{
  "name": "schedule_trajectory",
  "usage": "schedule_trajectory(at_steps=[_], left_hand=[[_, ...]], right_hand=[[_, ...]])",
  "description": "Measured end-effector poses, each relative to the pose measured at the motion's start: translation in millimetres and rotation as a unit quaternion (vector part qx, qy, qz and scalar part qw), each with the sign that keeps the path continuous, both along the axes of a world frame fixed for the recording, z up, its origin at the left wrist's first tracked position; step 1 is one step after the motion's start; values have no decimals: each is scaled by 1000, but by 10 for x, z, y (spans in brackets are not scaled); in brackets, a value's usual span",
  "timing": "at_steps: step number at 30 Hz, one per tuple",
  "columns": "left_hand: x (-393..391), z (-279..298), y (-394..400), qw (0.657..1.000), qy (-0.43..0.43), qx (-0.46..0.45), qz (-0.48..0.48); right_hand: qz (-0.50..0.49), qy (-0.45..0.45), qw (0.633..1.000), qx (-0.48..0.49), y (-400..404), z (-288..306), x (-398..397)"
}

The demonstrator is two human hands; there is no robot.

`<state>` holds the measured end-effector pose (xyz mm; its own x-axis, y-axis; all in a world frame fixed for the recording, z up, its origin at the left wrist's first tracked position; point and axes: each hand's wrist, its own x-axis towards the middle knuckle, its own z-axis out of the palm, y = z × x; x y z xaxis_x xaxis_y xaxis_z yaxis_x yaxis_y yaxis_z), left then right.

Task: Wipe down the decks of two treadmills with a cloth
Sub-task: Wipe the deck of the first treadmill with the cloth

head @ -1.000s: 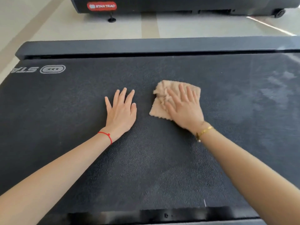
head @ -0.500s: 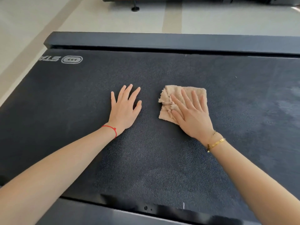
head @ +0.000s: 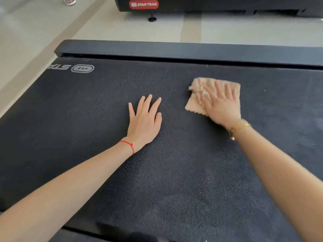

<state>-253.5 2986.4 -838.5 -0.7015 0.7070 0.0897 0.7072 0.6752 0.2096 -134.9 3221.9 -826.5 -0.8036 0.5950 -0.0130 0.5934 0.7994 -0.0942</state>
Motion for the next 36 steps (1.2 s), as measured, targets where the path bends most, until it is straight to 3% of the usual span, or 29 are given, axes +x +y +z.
schedule_trajectory(at_steps=[4,9,12,17,21,30,36], left_hand=[[24,-17,28,1000,12,-11,16],[-7,-43,2,1000,18,-14,6],[-36,-61,-16,1000,22,-10,2],[-22,-93,-6,999,30,-12,2],[-14,-99,10,999,33,-8,2],[-11,-85,9,1000,27,5,3],[-6,-57,-10,1000,27,11,6]], right_hand=[[-18,8,998,-61,277,16,-679],[101,3,994,-35,23,16,-1111],[116,10,992,-37,314,36,-1009],[-1,-10,1000,-23,934,74,-777],[-10,-2,999,-39,729,46,-758],[153,22,987,-38,-204,60,-91],[108,53,991,-63,-208,99,-17]])
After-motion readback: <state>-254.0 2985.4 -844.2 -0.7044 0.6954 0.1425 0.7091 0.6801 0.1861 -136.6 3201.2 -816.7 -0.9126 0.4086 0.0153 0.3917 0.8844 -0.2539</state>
